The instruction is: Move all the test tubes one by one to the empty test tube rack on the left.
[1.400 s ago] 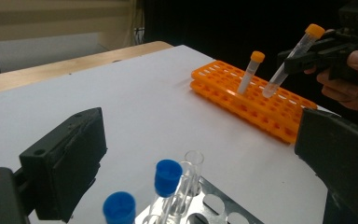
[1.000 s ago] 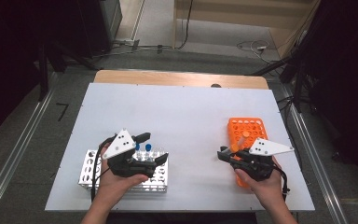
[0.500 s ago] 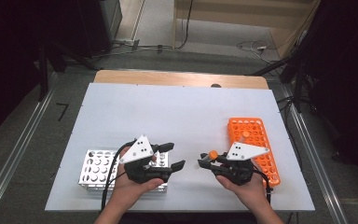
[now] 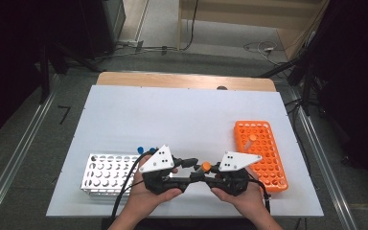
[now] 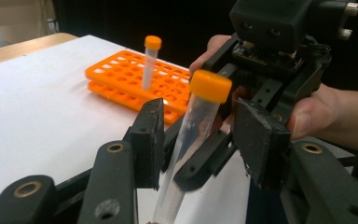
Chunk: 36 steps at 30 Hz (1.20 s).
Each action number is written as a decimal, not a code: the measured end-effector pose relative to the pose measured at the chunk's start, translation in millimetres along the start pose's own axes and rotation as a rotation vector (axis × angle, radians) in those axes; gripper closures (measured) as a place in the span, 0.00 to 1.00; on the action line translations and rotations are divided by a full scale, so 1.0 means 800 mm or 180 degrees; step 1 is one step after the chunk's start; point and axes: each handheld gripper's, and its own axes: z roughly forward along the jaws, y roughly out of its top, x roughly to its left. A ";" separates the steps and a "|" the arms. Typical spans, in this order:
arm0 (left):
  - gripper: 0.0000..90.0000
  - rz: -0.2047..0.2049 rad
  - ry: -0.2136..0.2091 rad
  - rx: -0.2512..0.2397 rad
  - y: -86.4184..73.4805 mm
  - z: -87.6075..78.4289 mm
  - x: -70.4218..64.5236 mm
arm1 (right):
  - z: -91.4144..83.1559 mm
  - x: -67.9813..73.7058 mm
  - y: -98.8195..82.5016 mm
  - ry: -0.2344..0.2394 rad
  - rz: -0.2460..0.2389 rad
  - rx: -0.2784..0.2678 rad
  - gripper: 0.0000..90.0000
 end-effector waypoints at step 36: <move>0.79 0.0160 0.0205 -0.0161 0.008 -0.026 0.000 | -0.010 -0.006 -0.006 0.0131 0.0070 -0.0227 0.58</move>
